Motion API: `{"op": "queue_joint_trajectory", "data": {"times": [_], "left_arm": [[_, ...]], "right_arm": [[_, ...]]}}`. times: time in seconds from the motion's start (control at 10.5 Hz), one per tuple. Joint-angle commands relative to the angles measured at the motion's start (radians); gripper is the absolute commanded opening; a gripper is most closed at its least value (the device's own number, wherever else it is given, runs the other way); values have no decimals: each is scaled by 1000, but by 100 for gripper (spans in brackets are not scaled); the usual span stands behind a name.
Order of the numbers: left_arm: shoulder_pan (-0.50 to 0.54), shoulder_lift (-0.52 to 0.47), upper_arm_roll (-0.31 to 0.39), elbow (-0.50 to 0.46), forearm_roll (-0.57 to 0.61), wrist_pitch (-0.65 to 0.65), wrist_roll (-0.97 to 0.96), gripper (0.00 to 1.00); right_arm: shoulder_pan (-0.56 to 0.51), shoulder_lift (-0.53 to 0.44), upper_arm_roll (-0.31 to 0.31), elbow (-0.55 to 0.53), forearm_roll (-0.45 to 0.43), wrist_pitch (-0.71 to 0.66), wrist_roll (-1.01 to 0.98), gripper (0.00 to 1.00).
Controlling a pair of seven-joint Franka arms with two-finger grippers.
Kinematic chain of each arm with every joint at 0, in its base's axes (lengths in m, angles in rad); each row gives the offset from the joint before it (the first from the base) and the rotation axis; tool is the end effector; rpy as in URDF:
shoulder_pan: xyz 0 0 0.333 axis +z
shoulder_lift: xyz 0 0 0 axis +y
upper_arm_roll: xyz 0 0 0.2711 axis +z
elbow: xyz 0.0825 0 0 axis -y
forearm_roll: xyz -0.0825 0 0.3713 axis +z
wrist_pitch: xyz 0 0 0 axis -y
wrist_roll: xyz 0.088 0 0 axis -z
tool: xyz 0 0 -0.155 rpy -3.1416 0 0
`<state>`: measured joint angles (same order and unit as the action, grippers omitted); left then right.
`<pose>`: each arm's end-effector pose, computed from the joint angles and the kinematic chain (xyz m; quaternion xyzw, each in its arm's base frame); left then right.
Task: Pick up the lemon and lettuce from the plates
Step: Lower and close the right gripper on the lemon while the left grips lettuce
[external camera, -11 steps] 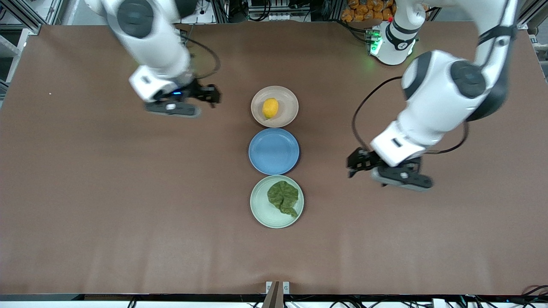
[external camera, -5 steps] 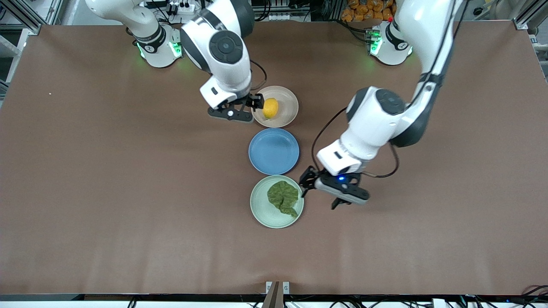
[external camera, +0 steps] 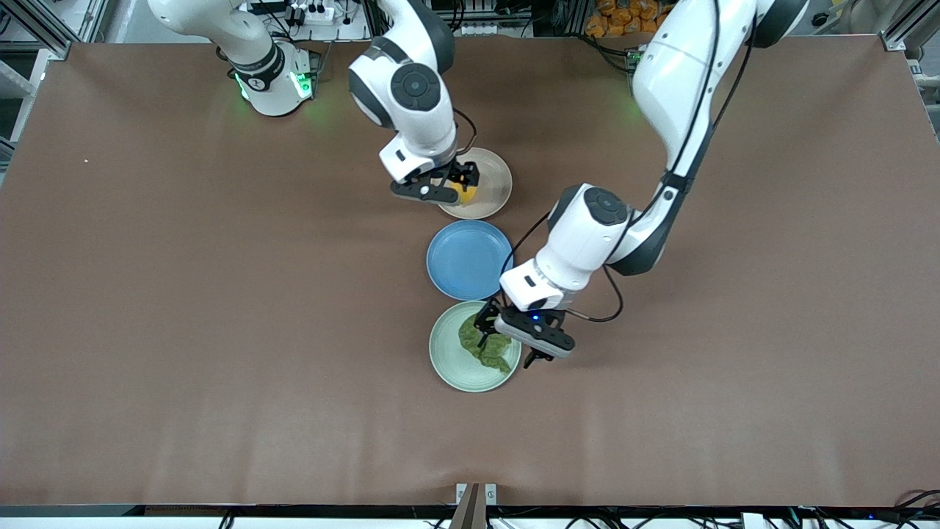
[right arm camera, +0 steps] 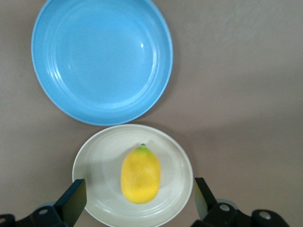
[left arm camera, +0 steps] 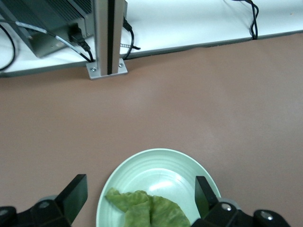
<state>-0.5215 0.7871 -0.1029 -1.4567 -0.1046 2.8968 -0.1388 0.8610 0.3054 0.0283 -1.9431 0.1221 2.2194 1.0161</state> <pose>0.6252 -0.4254 0.2311 0.9320 -0.1589 0.2760 0.1731 0.3618 0.4597 0.2413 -0.9934 0.1013 0.0511 0.0184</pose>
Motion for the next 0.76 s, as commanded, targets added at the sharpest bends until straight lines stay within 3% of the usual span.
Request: {"op": "queue_joint_trajectory", "data": {"times": [0.0, 0.28, 0.66], "left_arm": [[-14, 89, 3, 64, -20, 50, 4, 100], [-18, 162, 6, 93, -20, 84, 7, 100], [-49, 216, 14, 122, -18, 91, 7, 100]], "right_arm": [[45, 52, -10, -37, 16, 116, 56, 100], [56, 81, -11, -99, 16, 210, 67, 100], [84, 142, -10, -99, 18, 281, 73, 100]]}}
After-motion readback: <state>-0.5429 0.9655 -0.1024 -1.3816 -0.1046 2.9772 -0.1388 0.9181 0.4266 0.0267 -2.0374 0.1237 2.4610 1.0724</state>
